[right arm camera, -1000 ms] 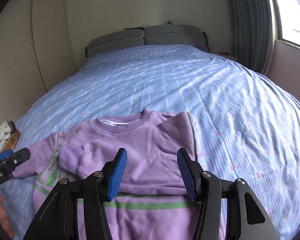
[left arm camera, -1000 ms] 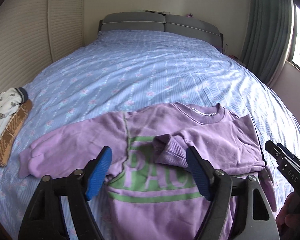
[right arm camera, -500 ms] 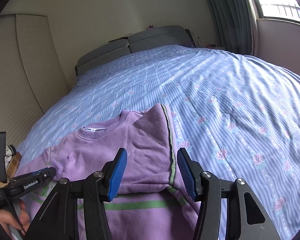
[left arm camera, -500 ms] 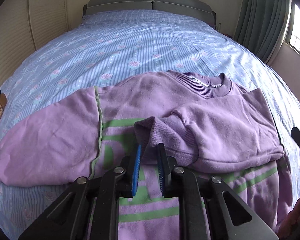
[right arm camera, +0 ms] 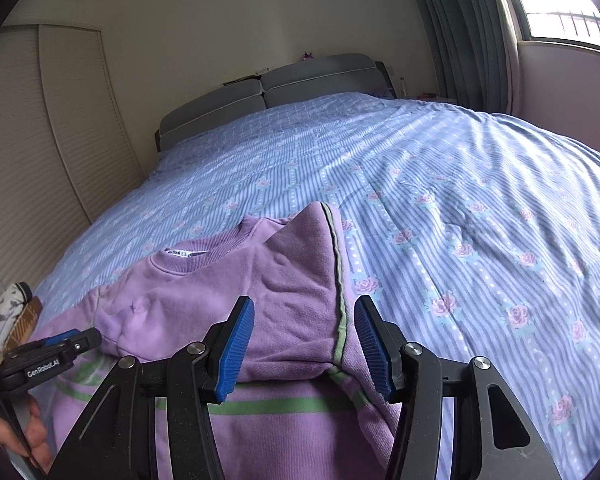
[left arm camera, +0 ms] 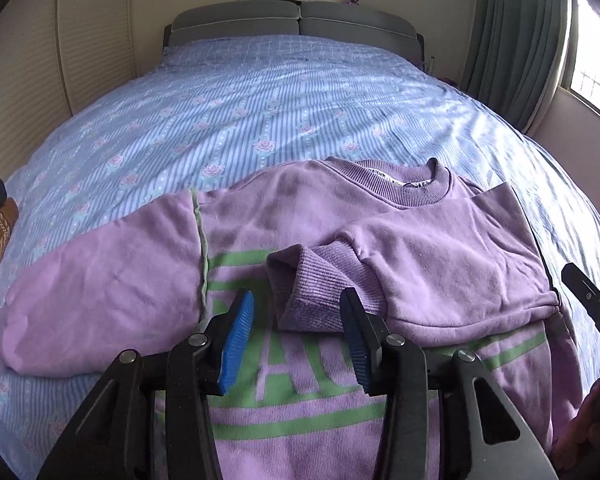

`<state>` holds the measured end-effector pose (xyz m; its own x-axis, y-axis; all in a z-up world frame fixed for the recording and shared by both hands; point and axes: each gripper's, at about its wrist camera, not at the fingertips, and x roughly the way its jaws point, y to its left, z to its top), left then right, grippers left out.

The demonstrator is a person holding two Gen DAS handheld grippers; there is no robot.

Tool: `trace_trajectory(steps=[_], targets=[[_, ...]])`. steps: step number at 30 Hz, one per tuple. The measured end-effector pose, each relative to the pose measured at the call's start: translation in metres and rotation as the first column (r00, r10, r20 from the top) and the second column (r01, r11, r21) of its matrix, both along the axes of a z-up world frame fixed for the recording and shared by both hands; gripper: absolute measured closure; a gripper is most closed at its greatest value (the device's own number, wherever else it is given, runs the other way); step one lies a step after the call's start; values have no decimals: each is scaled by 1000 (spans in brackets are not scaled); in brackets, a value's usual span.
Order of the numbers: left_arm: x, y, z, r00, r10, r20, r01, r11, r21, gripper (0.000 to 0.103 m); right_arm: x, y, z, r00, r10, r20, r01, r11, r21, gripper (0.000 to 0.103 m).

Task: Fold small clothes

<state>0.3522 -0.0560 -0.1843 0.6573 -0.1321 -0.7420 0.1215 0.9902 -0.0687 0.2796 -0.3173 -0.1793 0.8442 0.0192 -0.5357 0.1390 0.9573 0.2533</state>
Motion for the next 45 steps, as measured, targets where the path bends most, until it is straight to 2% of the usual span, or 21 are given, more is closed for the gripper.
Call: trace_trajectory(steps=[2, 4, 6, 7, 12, 16, 20, 24, 29, 31, 34, 39, 44, 45], targets=[[6, 1, -2, 1000, -5, -12, 4, 999, -34, 66, 1, -4, -3, 1000, -4, -10, 4, 1000, 14, 50], [13, 0, -6, 999, -21, -27, 19, 999, -51, 77, 2, -6, -4, 1000, -8, -15, 9, 1000, 25, 50], [18, -2, -8, 999, -22, -35, 20, 998, -59, 83, 2, -8, -6, 1000, -9, -17, 10, 999, 37, 50], [18, 0, -8, 999, -17, -40, 14, 998, -61, 90, 2, -8, -6, 1000, -10, -17, 10, 999, 39, 50], [5, 11, -8, 998, 15, -63, -21, 995, -102, 94, 4, -8, -7, 1000, -8, -22, 9, 999, 39, 50], [-1, 16, -23, 995, 32, -94, -40, 995, -87, 96, 5, -10, -9, 999, -9, -32, 11, 999, 50, 50], [2, 13, -29, 995, 31, -95, -37, 997, -65, 96, 6, -10, -11, 999, -8, -39, 10, 999, 47, 50], [-4, 7, -15, 997, 17, -74, -19, 1000, -25, 96, 7, -9, -13, 999, -6, -49, 8, 999, 41, 50], [-15, -10, 9, 1000, -8, -1, 8, 1000, -1, 94, 8, -12, -16, 998, -12, -59, 15, 998, 54, 50], [-14, -21, 13, 999, -51, 19, 51, 999, -10, 87, 10, -12, -17, 998, -13, -69, 17, 999, 46, 50], [-4, -35, 4, 997, -82, 2, 82, 997, 4, 86, 14, -10, -22, 994, -20, -107, 22, 999, 23, 50], [11, -29, -18, 997, -56, -52, 56, 998, 1, 86, 24, -13, -40, 976, -50, -210, 49, 999, -10, 50], [9, -24, -14, 998, -58, -33, 58, 998, -9, 84, 24, -7, -36, 979, -58, -195, 47, 997, -62, 50], [6, -22, -11, 998, -56, -25, 55, 998, -15, 78, 22, -7, -33, 982, -60, -177, 49, 997, -63, 49]])
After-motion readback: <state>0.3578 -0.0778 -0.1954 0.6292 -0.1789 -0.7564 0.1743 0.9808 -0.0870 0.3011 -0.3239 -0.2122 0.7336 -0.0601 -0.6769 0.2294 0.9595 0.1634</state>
